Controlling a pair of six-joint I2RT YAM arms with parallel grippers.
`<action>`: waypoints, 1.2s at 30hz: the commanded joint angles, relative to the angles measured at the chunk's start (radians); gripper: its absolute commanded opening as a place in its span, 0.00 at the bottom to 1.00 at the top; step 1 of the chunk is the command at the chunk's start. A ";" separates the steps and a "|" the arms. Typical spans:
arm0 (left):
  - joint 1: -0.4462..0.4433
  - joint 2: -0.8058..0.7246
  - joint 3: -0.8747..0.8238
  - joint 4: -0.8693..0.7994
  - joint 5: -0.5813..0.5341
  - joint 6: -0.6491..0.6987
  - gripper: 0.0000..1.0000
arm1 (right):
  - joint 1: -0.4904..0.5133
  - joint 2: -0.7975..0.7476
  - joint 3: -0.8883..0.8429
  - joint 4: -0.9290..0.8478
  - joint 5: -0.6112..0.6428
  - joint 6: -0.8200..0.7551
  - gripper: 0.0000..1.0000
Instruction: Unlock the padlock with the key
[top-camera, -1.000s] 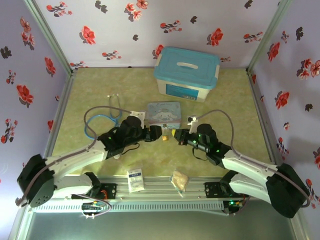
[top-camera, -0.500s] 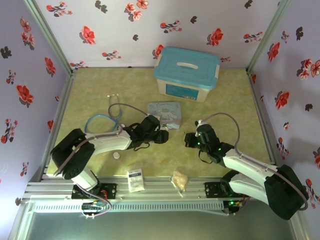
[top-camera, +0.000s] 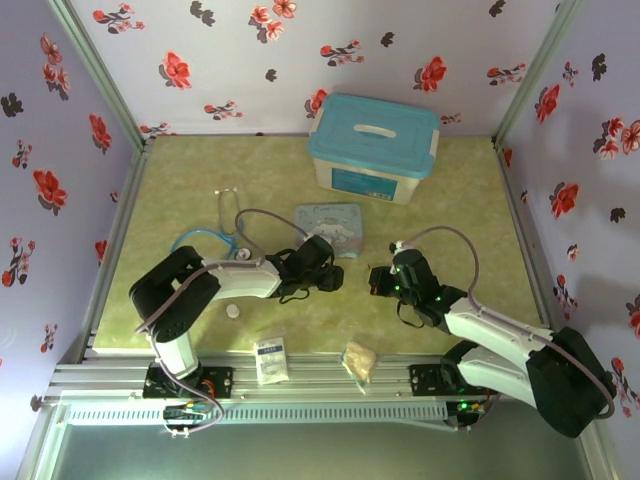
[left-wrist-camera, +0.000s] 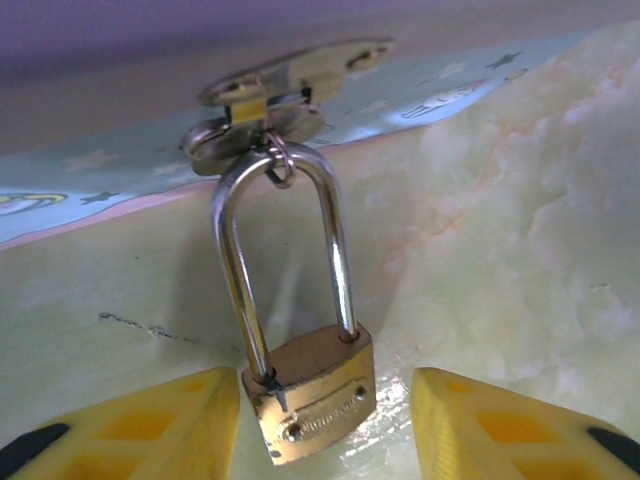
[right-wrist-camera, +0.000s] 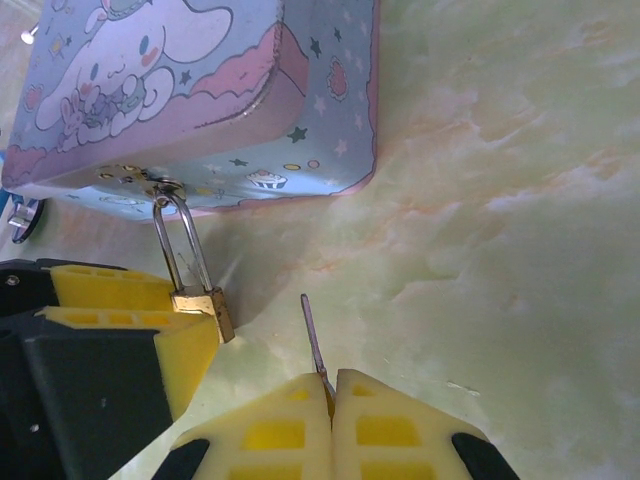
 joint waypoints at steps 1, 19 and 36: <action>-0.006 0.023 0.007 0.038 -0.036 0.016 0.45 | -0.004 -0.009 -0.028 0.022 0.017 -0.007 0.00; -0.023 0.023 -0.067 0.219 -0.036 -0.080 0.28 | -0.005 -0.014 -0.087 0.092 0.017 0.043 0.00; -0.027 -0.021 -0.202 0.458 -0.060 -0.320 0.00 | -0.059 0.239 -0.130 0.483 -0.366 0.194 0.00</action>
